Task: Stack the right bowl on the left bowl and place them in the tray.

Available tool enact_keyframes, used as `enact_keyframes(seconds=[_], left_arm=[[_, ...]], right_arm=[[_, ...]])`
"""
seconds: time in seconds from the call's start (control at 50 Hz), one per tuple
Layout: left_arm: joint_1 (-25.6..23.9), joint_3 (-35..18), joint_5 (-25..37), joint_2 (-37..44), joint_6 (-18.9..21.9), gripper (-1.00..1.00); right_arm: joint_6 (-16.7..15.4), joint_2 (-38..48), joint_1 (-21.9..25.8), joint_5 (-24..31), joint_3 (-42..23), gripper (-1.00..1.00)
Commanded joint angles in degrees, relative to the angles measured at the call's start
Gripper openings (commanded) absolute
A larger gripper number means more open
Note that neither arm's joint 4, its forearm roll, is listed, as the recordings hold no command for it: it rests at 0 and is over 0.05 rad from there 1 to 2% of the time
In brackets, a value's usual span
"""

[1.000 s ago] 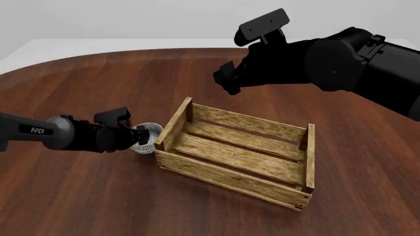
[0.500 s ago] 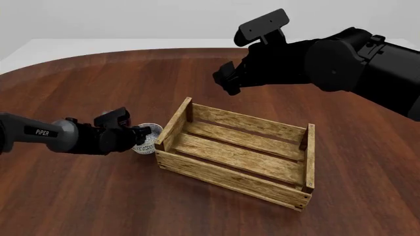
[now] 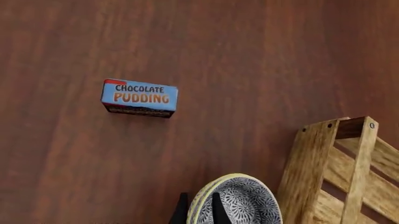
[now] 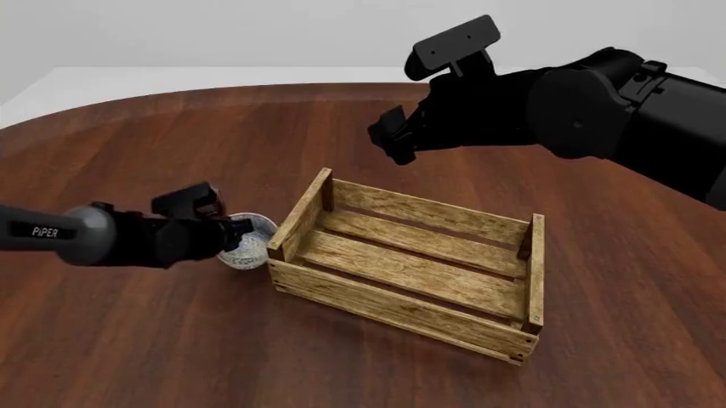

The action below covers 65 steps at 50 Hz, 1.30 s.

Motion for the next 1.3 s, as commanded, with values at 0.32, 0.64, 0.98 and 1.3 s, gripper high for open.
enact_keyframes(seconds=[0.32, 0.64, 0.98, 1.3], left_arm=[[-0.34, -1.87, 3.96, -8.80, 1.37, -1.00], [-0.35, -7.25, 9.49, -14.31, 4.56, -1.00], [-3.99, -9.29, 13.89, -19.85, 4.18, -1.00], [-4.46, -9.38, 13.91, -19.65, 3.79, -1.00]], right_arm=[[-0.30, -0.69, -0.22, 0.35, -0.26, 1.00], [-0.37, -0.70, -0.91, 1.15, -1.39, 1.00], [-1.09, -1.29, -2.44, 2.63, -3.17, 1.00], [-1.39, -1.30, -3.29, 2.91, -3.78, 1.00]])
